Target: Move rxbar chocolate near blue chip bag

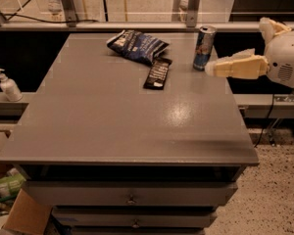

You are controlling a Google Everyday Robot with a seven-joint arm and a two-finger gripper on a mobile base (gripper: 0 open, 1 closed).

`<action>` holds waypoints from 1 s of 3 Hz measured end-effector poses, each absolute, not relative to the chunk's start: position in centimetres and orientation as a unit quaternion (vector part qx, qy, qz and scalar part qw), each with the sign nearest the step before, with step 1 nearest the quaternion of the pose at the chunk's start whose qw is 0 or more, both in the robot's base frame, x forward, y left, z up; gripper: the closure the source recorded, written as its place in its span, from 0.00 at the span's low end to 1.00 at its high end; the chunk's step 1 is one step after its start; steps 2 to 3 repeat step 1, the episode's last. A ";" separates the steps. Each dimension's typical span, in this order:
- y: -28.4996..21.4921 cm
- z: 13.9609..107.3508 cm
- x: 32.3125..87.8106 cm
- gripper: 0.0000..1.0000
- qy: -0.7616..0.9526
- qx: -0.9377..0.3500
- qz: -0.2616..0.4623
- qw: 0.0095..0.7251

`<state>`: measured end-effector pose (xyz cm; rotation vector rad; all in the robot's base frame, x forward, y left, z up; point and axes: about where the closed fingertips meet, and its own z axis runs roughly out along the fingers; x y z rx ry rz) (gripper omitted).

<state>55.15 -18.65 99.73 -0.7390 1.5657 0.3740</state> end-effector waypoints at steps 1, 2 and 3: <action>-19.8 100.1 54.6 0.00 0.684 -0.321 0.153 0.637; -19.8 100.1 54.6 0.00 0.684 -0.321 0.153 0.637; -19.8 100.1 54.6 0.00 0.684 -0.321 0.153 0.637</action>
Offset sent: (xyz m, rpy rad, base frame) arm 0.0000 0.0000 0.0000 0.0000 0.0000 0.0000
